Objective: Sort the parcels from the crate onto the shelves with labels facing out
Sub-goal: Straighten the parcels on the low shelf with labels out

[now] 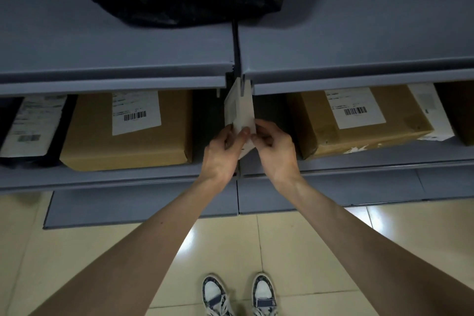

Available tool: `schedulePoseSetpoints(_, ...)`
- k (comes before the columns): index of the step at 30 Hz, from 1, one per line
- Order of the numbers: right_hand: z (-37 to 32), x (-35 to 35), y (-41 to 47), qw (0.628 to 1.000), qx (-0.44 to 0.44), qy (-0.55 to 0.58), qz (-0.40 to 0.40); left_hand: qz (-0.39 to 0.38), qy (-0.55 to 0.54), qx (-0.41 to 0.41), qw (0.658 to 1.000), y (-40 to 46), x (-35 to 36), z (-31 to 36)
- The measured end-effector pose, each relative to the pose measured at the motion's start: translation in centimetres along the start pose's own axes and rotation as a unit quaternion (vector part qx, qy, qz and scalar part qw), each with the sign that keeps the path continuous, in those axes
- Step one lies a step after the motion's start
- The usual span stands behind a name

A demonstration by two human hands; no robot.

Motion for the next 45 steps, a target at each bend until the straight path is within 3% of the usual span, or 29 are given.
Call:
schedulePoseSetpoints(8, 0.9, 3.5, 0.1, 0.995, 0.056, 0.008, -0.085, 0.012, -0.003, 0.075, 0.997, -0.5, -2.1, 0.9)
schedulePoseSetpoints(12, 1.1, 3.8, 0.2, 0.994, 0.068, 0.025, -0.081, 0.058, 0.055, 0.092, 0.993, 0.2, -3.3, 0.6)
schedulePoseSetpoints(16, 2.6, 3.2, 0.5, 0.993, 0.094, 0.014, -0.068, 0.088, 0.026, 0.085, 0.992, 0.9, -3.9, 0.3)
schedulePoseSetpoints(23, 5.4, 0.5, 1.3, 0.99, 0.137, -0.015, -0.023, 0.034, -0.097, 0.009, 0.995, 0.0, -2.4, -2.3)
schedulePoseSetpoints(31, 7.6, -1.3, 0.2, 0.99, 0.113, -0.087, -0.014, 0.032, 0.109, 0.007, 0.993, -0.1, -1.1, -4.4)
schedulePoseSetpoints(34, 8.1, -1.2, -0.1, 0.993, 0.101, -0.067, -0.012, 0.032, 0.135, -0.008, 0.99, 0.1, -1.1, -5.4)
schedulePoseSetpoints(42, 7.8, -1.4, -0.9, 0.996, 0.075, -0.049, 0.009, 0.032, 0.07, -0.002, 0.997, -0.7, -0.7, -5.7)
schedulePoseSetpoints(45, 7.5, -1.3, -1.4, 0.997, 0.072, -0.009, 0.005, 0.035, -0.009, -0.021, 0.999, -0.9, -1.3, -6.8)
Point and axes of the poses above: each hand's wrist, its own y-axis towards the middle knuckle, its own x-axis out of the palm, z = x × y, the point moved 9 cm from there along y, towards the middle knuckle, and after that the axes turned 3 degrees about -x, right-handed, at the moved point
